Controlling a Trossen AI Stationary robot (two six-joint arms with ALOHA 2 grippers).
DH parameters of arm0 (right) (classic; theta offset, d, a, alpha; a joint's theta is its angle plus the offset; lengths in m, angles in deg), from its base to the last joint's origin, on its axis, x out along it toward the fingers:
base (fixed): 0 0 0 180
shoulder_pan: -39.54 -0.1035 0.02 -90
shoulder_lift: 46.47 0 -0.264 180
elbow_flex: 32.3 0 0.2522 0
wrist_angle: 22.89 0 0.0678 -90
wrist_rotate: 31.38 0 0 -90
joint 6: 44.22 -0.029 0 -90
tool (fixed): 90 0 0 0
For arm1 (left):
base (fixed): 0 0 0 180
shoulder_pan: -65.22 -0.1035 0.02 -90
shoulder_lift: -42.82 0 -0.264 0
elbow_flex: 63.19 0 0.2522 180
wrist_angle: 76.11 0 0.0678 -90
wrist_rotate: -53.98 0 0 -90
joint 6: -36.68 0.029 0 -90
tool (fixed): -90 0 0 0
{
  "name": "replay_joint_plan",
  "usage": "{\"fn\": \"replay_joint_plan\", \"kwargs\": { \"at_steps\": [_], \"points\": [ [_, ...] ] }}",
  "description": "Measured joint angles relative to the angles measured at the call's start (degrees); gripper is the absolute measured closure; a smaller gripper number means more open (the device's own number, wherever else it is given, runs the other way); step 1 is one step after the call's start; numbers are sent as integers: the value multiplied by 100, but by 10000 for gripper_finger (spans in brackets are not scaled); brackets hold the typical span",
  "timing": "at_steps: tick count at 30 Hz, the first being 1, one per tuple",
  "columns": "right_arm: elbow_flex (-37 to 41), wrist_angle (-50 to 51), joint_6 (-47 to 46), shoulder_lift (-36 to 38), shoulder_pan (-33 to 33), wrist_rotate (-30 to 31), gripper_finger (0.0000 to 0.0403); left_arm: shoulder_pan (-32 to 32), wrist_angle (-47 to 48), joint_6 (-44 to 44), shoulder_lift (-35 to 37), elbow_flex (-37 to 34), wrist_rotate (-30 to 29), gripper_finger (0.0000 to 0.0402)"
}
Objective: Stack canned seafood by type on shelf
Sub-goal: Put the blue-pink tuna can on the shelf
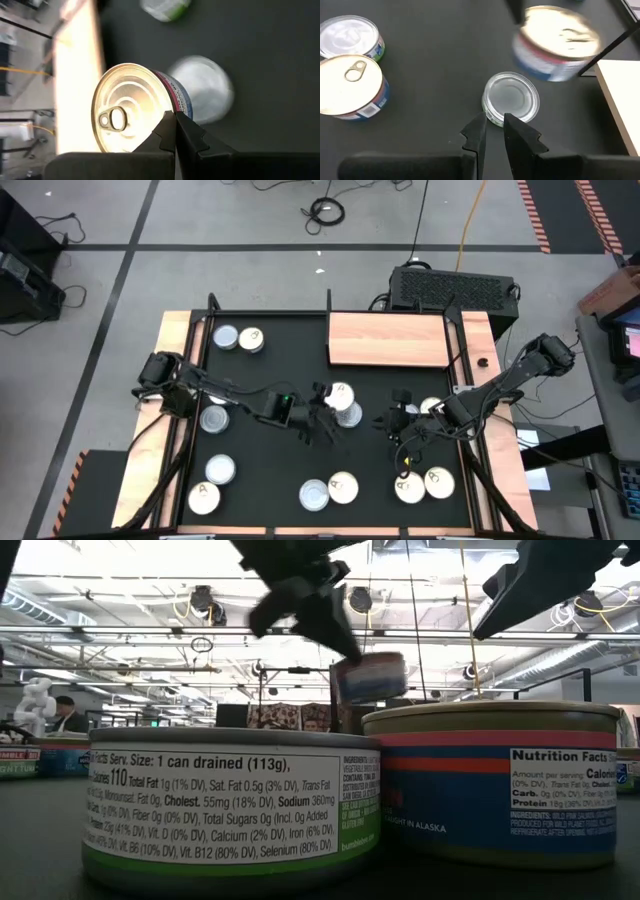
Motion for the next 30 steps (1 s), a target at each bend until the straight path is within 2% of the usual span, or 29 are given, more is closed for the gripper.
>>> {"fn": "replay_joint_plan", "kwargs": {
  "at_steps": [7,13,23,30],
  "points": [
    [0,286,-278,0,0,128,342,-684,-815,760,-20,164,145,401],
    [2,459,-398,-1,0,302,342,-1249,-1069,851,-367,617,534,402],
    [0,535,-450,0,0,408,342,-1753,-986,786,-1471,1782,552,402],
    [0,603,-450,-1,0,404,342,-1939,-356,491,-2130,2393,444,401]
  ]
}}
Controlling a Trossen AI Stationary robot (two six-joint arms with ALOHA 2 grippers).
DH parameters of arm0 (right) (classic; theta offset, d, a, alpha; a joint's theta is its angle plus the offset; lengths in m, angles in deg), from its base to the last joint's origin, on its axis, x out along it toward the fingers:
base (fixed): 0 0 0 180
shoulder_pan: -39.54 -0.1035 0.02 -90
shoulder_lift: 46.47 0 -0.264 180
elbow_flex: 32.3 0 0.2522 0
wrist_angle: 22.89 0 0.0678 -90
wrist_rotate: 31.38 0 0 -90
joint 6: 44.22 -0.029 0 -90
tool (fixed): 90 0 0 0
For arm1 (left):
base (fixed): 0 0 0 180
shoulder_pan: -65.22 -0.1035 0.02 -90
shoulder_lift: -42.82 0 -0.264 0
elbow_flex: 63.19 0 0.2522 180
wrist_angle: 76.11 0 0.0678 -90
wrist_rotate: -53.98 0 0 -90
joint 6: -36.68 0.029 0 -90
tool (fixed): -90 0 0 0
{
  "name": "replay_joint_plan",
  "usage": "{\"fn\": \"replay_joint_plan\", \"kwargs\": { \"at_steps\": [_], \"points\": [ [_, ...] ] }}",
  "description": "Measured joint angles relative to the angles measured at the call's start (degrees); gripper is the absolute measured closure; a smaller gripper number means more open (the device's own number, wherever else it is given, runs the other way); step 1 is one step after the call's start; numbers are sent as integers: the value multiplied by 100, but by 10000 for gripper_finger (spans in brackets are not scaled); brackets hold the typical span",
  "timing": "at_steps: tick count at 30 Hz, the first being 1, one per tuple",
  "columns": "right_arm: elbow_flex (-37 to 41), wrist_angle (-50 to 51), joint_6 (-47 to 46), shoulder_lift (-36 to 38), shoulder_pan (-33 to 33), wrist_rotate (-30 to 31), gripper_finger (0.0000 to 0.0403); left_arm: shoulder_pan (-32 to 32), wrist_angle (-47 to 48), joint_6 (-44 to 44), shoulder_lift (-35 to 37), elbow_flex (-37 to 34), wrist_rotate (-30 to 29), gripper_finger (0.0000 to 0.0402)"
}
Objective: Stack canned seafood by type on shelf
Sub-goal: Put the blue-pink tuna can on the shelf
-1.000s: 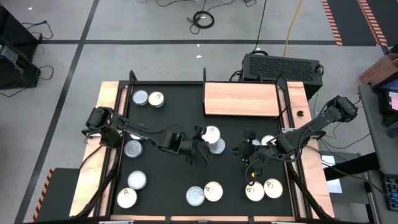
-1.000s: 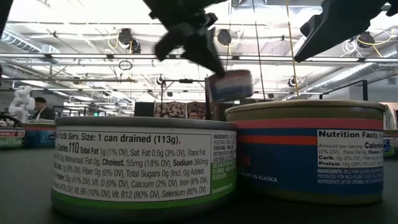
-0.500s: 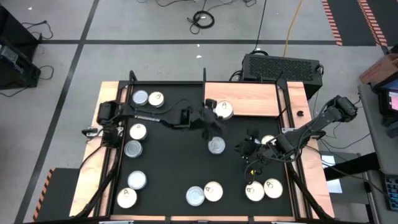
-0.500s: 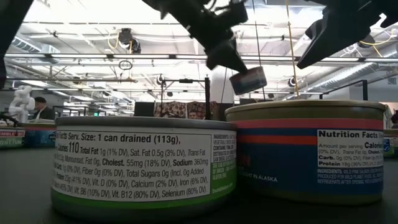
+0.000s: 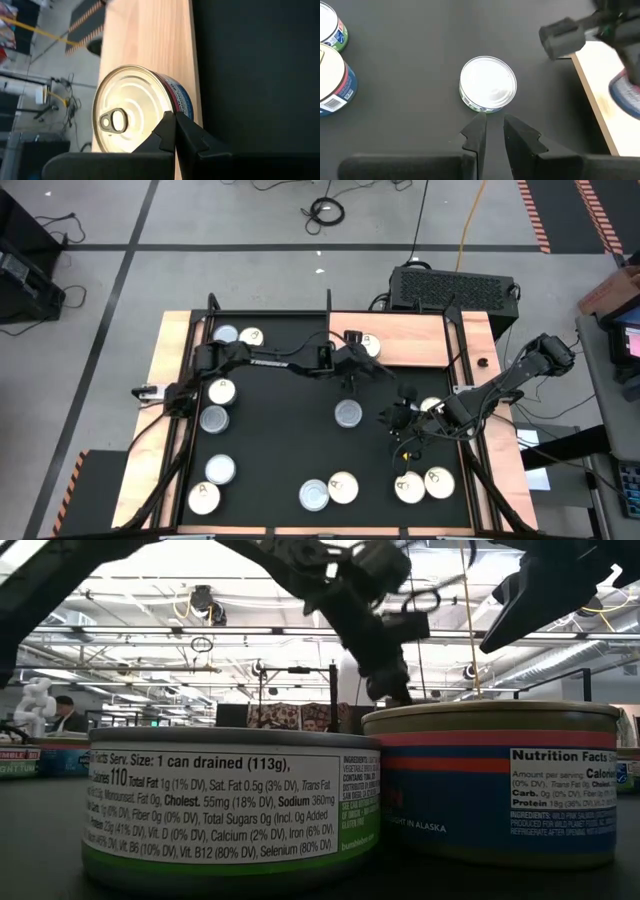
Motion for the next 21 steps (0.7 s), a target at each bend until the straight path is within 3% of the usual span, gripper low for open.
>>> {"fn": "replay_joint_plan", "kwargs": {
  "at_steps": [21],
  "points": [
    [0,44,-22,-2,0,17,342,-494,408,1,-148,100,-307,401]
  ]
}}
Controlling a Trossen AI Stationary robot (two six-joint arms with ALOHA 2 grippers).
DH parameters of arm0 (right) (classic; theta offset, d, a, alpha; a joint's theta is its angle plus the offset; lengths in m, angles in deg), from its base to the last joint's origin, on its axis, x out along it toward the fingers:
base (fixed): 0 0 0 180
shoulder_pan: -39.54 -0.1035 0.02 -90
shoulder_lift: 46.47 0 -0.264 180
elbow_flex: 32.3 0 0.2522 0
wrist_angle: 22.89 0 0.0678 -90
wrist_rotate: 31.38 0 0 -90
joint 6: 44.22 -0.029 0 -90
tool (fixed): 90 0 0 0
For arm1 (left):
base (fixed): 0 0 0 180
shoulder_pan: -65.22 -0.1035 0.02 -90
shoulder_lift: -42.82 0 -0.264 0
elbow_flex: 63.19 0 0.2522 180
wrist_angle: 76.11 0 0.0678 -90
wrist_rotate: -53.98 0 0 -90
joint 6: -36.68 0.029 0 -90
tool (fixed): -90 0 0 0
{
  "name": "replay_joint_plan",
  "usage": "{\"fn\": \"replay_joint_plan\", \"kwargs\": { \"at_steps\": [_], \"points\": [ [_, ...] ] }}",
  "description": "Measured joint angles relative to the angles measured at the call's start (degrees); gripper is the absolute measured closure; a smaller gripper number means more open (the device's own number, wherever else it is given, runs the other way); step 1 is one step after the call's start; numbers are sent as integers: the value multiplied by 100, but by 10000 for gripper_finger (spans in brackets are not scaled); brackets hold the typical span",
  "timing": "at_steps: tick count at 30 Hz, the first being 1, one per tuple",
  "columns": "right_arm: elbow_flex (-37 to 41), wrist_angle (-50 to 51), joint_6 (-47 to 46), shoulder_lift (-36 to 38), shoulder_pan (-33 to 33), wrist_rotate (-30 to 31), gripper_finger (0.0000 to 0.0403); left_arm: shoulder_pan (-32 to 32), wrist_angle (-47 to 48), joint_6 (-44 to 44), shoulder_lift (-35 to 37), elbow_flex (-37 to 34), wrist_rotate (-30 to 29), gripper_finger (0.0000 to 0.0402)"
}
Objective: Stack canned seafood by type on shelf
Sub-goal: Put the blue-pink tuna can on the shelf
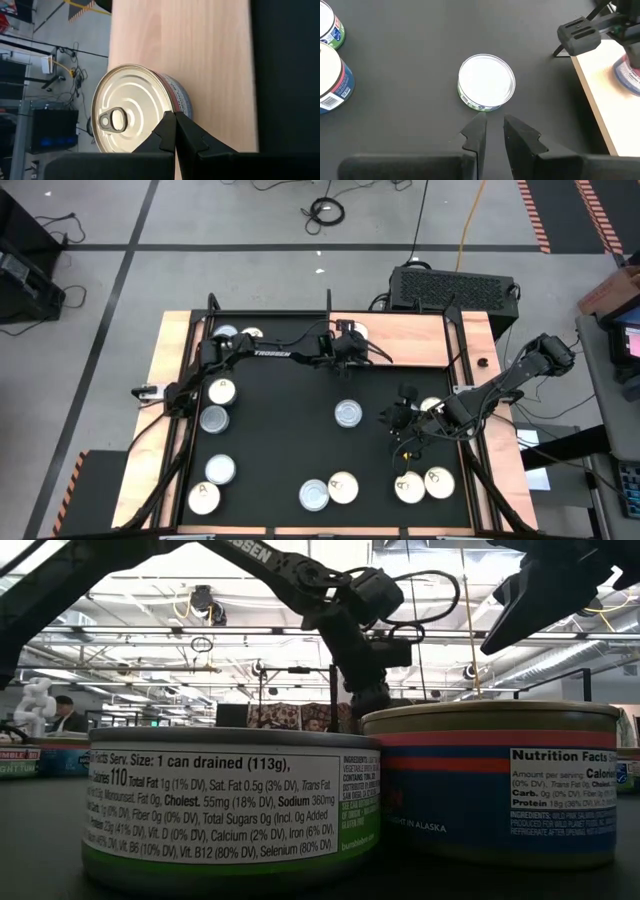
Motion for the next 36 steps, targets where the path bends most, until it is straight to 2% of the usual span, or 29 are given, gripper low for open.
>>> {"fn": "replay_joint_plan", "kwargs": {
  "at_steps": [14,19,29,36],
  "points": [
    [0,0,-127,0,0,4,342,-508,-62,22,4,0,584,401],
    [0,0,-127,0,0,4,342,-513,-113,33,4,0,596,400],
    [0,2,-127,0,0,-6,342,-492,-294,62,7,0,536,359],
    [0,2,-127,0,0,-28,342,-429,-475,18,7,-1,548,352]
  ]
}}
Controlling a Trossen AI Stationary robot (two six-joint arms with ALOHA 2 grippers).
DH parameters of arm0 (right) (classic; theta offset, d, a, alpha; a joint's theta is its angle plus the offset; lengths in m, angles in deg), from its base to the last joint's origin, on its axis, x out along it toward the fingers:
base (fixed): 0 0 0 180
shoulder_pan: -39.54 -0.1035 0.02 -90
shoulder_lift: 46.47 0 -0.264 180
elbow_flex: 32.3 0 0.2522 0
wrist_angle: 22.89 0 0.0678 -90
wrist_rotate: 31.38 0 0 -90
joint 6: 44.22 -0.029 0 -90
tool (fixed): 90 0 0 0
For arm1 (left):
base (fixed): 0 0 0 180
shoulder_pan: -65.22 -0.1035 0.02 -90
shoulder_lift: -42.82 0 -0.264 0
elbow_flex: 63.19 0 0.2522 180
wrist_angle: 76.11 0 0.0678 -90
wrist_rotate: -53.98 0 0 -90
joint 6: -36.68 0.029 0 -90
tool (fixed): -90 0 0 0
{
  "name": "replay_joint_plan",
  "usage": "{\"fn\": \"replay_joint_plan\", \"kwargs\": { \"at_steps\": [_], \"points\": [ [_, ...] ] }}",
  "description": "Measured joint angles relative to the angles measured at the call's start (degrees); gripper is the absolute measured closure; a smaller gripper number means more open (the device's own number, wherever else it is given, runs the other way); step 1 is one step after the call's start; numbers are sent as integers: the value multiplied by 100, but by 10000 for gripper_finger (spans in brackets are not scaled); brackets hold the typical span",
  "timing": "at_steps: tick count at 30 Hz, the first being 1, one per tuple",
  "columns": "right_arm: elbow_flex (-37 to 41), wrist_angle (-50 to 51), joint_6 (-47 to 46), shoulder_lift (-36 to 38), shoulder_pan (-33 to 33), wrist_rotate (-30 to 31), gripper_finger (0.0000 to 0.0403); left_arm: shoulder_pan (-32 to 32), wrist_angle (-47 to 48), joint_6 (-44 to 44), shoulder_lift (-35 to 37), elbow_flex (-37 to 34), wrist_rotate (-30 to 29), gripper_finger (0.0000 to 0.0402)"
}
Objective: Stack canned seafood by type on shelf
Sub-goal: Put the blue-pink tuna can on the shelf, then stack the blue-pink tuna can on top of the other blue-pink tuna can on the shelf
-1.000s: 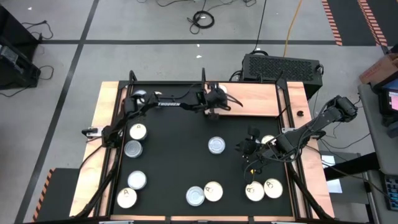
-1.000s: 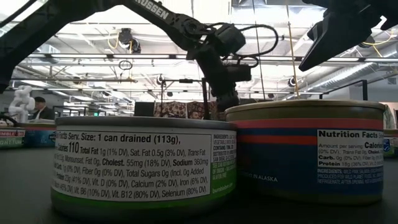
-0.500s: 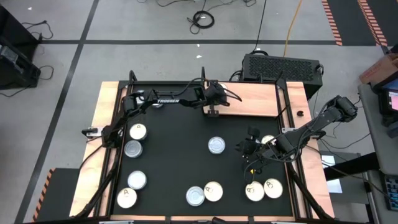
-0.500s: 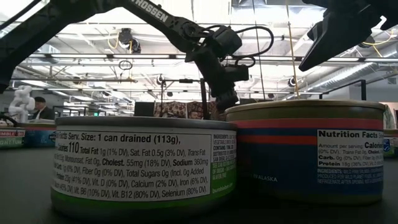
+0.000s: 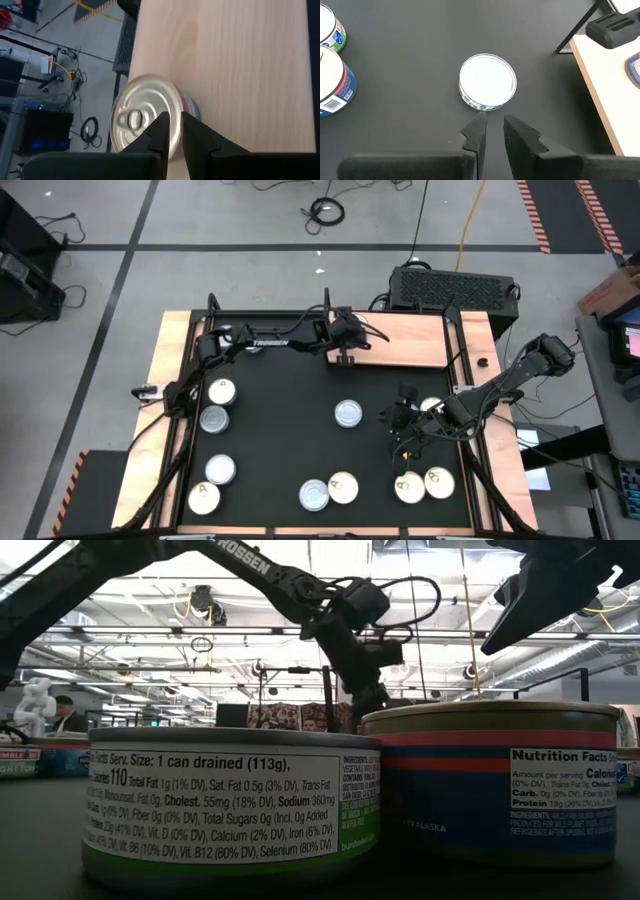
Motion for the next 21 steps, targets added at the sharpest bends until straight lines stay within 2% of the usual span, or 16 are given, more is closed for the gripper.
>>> {"fn": "replay_joint_plan", "kwargs": {
  "at_steps": [8,14,21],
  "points": [
    [0,27,0,0,0,-2,342,350,-90,45,84,-8,128,352],
    [-4,39,-9,2,0,-11,342,920,338,238,932,13,94,352],
    [-4,-65,-45,2,-119,-24,342,1474,2624,-606,2066,-6,73,352]
  ]
}}
